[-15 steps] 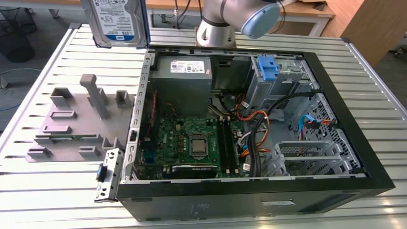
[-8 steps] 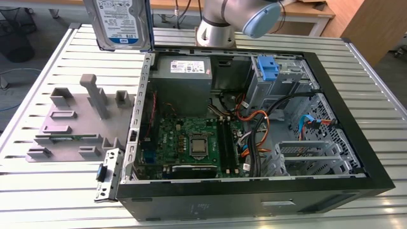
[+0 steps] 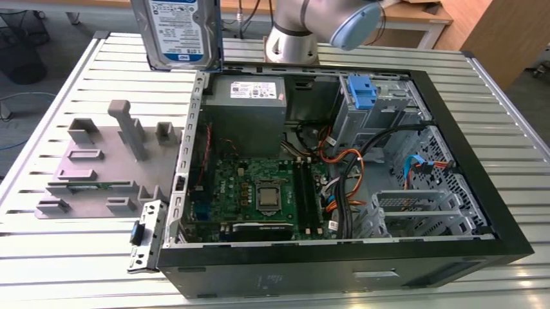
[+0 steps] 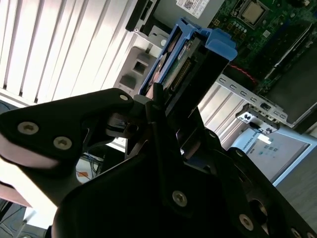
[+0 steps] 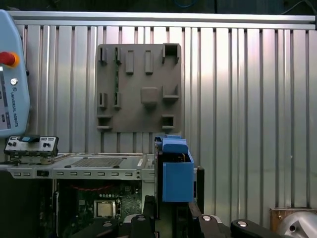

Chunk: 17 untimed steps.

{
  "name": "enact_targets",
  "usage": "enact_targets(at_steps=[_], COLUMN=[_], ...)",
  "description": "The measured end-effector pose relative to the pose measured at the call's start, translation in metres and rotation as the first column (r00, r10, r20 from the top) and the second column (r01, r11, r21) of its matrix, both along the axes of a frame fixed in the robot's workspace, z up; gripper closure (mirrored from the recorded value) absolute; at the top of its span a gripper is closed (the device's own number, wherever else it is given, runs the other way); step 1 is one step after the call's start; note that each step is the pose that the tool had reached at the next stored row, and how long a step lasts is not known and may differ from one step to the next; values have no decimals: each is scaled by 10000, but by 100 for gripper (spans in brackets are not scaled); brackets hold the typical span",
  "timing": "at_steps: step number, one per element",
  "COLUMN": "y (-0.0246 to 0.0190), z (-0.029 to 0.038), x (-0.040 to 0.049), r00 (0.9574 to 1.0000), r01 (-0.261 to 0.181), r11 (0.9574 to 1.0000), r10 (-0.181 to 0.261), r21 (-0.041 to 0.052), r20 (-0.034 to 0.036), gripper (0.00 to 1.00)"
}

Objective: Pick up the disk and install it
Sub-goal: 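Pick up the disk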

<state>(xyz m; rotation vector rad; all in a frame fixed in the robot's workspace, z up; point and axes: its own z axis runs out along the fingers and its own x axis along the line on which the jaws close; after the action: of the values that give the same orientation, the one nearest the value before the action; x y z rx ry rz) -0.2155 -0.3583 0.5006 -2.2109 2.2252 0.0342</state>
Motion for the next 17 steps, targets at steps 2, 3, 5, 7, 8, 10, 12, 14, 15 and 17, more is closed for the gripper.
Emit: enact_targets(at_steps=[2, 3, 5, 7, 8, 10, 12, 14, 15, 17], y=[-8, -10, -11, -12, -13, -16, -19, -22, -23, -26], z=[0, 0, 0, 0, 0, -1, -1, -1, 0, -1], x=[79, 110, 147, 195, 223, 287, 362, 442, 484, 566], r00=[10000, 10000, 10000, 10000, 10000, 10000, 10000, 10000, 10000, 10000], r01=[2, 1, 0, 1, 2, 1, 1, 0, 0, 1], r11=[10000, 10000, 10000, 10000, 10000, 10000, 10000, 10000, 10000, 10000], r10=[-2, -1, 0, -1, -2, -1, -1, 0, 0, -1], r21=[0, 0, 0, 0, 0, 1, 1, 0, 0, 1], r20=[-9, -13, -16, -25, -29, -39, -51, -63, -71, -81], gripper=[65, 65, 65, 65, 65, 65, 65, 65, 65, 65])
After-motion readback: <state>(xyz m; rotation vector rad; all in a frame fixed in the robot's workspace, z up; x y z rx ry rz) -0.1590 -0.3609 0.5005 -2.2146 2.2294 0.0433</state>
